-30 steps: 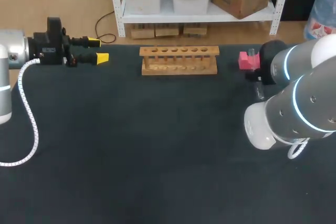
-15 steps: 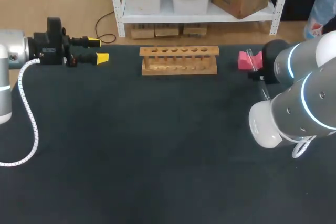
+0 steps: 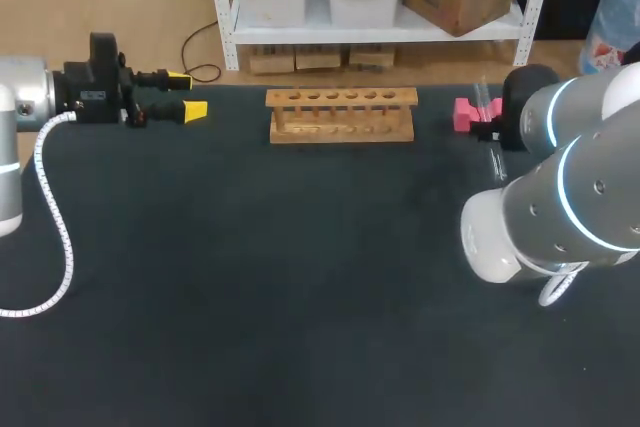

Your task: Grasp the test tube, adjust it, and insert it.

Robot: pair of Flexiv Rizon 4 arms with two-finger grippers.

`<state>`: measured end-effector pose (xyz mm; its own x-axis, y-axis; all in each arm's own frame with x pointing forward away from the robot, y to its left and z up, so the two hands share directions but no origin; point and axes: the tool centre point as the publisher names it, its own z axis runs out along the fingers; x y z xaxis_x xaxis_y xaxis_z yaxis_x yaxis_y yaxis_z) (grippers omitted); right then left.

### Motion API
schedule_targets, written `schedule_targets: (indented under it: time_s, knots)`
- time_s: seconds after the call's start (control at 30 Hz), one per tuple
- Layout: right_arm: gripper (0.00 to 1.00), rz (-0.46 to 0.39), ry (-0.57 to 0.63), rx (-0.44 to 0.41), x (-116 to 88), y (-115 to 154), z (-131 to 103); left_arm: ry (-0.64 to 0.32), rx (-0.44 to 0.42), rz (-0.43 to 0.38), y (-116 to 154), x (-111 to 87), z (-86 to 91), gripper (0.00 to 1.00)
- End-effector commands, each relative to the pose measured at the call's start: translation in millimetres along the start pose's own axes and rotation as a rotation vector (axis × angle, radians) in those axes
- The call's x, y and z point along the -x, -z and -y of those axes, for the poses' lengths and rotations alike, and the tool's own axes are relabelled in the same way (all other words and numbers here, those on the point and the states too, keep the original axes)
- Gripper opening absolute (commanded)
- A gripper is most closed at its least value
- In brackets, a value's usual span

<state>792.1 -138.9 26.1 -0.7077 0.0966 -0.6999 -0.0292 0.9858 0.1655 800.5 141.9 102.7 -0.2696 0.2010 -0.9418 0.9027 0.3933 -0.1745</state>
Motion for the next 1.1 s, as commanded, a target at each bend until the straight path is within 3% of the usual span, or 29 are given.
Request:
schedule_targets:
  time_s: [0.03,0.43,0.73,0.93,1.1]
  knots:
    - [0.00,-0.003,-0.011,-0.062,3,37,-21,-0.003,0.002,0.005,0,-1.3,0.6,1.00]
    - [0.00,0.034,-0.042,-0.109,11,87,-76,-0.003,0.002,0.005,0,-1.3,0.6,1.00]
    - [0.00,0.055,-0.015,-0.121,-3,118,-111,-0.003,0.002,0.005,0,-1.3,0.6,1.00]
    - [0.00,0.061,-0.001,-0.102,-14,120,-122,-0.003,0.002,0.005,0,-1.3,0.6,1.00]
    - [0.00,0.063,-0.005,-0.119,-7,116,-124,-0.003,0.002,0.005,0,-1.3,0.6,1.00]
